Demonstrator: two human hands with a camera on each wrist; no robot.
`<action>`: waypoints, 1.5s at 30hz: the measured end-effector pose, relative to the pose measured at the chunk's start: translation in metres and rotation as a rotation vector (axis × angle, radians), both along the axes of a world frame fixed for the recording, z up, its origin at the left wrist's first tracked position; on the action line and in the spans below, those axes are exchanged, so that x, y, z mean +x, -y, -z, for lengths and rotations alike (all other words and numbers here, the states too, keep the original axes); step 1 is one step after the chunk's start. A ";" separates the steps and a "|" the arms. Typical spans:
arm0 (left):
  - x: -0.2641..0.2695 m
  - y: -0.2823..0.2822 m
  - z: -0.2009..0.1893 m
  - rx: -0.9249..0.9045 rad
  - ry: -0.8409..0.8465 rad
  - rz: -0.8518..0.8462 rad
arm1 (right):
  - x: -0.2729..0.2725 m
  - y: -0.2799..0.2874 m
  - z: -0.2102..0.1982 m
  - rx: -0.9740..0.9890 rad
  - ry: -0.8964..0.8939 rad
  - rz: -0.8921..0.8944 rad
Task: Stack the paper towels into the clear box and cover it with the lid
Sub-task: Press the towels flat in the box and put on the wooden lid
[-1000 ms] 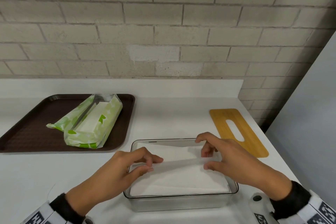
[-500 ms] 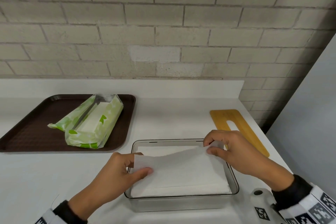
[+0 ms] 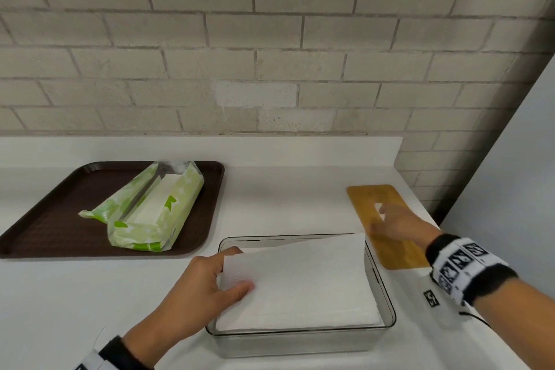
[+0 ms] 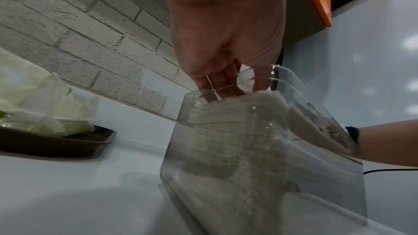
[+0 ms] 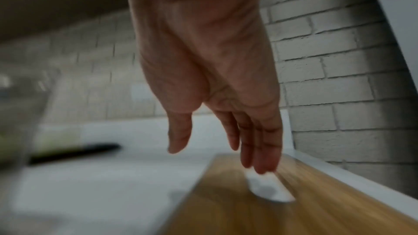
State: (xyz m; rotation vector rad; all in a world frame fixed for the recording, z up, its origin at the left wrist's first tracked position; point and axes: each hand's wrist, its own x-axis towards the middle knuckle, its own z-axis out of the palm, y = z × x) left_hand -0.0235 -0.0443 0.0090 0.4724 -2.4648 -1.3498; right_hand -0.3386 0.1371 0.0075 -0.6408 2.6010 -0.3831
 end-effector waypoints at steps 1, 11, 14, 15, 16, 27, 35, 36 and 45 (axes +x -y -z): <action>-0.001 0.001 0.001 -0.012 0.012 0.005 | -0.006 0.002 0.009 0.116 0.008 0.015; -0.012 0.006 0.000 0.017 0.004 -0.033 | -0.022 0.018 0.024 0.108 0.113 0.127; -0.012 0.006 0.003 0.007 0.001 -0.048 | -0.022 0.013 0.021 0.148 0.097 0.090; -0.012 0.006 0.004 -0.003 -0.004 -0.050 | -0.023 0.011 0.021 0.153 0.105 0.079; -0.012 0.006 0.004 -0.014 -0.005 -0.049 | -0.023 0.009 0.021 0.141 0.126 0.072; -0.007 0.003 -0.003 -0.047 0.023 0.005 | 0.006 -0.035 0.015 -0.388 0.383 0.147; -0.008 -0.003 -0.002 -0.071 -0.009 -0.001 | 0.055 -0.056 -0.057 -0.685 0.186 -0.240; -0.008 -0.003 -0.002 -0.057 -0.024 -0.002 | 0.065 -0.055 -0.067 -0.672 0.170 -0.340; -0.005 0.001 0.008 -0.055 -0.089 -0.007 | 0.127 -0.022 -0.069 -0.290 -0.161 -0.888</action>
